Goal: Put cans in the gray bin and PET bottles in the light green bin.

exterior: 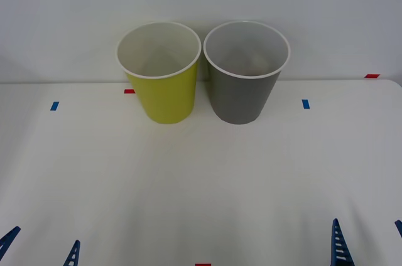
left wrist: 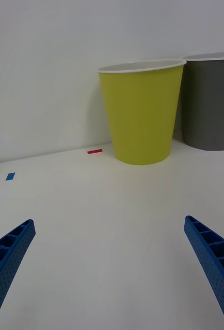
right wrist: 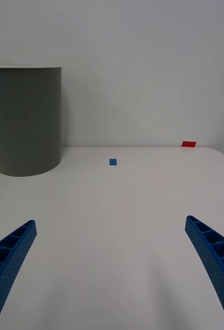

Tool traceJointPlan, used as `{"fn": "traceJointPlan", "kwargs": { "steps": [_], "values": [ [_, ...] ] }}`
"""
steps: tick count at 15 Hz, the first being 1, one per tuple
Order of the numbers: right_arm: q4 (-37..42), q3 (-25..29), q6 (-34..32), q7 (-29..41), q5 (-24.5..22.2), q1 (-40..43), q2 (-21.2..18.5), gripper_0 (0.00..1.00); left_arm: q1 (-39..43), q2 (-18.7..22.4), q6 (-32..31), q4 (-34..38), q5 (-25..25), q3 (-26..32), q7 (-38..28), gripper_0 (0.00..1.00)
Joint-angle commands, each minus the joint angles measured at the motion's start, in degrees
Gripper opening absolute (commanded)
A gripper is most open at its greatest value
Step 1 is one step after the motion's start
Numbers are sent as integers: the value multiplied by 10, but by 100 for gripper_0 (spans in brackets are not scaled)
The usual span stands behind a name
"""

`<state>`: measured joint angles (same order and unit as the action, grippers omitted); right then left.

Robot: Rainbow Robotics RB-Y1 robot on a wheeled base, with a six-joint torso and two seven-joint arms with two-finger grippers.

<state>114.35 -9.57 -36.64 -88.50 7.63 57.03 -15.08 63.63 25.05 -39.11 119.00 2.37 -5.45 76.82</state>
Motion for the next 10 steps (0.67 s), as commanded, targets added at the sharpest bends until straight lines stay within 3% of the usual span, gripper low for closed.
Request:
{"fn": "traceJointPlan", "kwargs": {
  "steps": [1, 10],
  "values": [
    [0, 0, -3, 2, 4, -1, -8, 100, 0, 0, 0, 0, 0, 0, 0, 100],
    [0, 0, -3, 2, 4, -1, -8, 100, 0, 0, 0, 0, 0, 0, 0, 100]
  ]
}}
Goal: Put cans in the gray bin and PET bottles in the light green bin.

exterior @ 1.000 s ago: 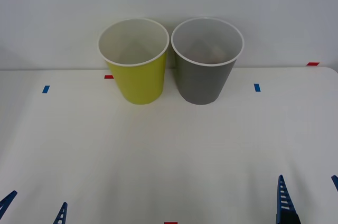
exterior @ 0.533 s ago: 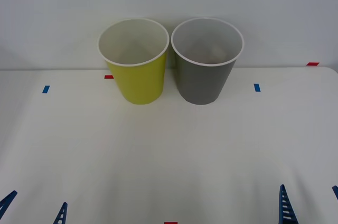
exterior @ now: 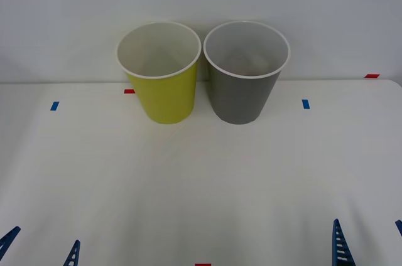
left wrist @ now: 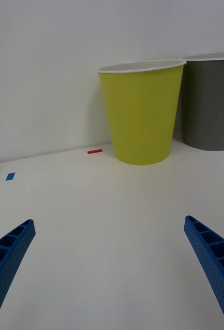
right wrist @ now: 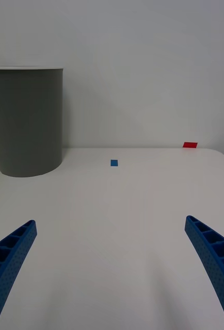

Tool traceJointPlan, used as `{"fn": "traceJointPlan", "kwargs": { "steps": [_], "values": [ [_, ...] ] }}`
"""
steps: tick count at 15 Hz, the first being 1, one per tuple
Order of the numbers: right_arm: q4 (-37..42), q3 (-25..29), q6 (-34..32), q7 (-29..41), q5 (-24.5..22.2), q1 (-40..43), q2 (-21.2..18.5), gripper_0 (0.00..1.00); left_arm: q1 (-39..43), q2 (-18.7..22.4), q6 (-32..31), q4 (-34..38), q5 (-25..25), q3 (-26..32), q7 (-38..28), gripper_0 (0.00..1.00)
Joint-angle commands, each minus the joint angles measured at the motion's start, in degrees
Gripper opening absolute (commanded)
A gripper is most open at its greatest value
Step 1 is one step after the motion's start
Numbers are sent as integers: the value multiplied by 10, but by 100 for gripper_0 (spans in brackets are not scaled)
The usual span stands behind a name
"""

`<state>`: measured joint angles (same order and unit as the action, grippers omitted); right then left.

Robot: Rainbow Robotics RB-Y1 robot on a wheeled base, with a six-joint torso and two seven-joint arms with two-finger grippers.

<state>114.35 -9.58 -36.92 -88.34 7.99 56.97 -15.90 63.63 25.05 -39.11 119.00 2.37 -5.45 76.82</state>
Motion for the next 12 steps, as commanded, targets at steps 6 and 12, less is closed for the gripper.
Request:
{"fn": "traceJointPlan", "kwargs": {
  "steps": [6, 12],
  "values": [
    [0, 0, 0, 0, 0, 0, 0, 100, 0, 0, 0, 0, 0, 0, 0, 100],
    [0, 0, 0, 0, 0, 0, 0, 100, 0, 0, 0, 0, 0, 0, 0, 100]
  ]
}}
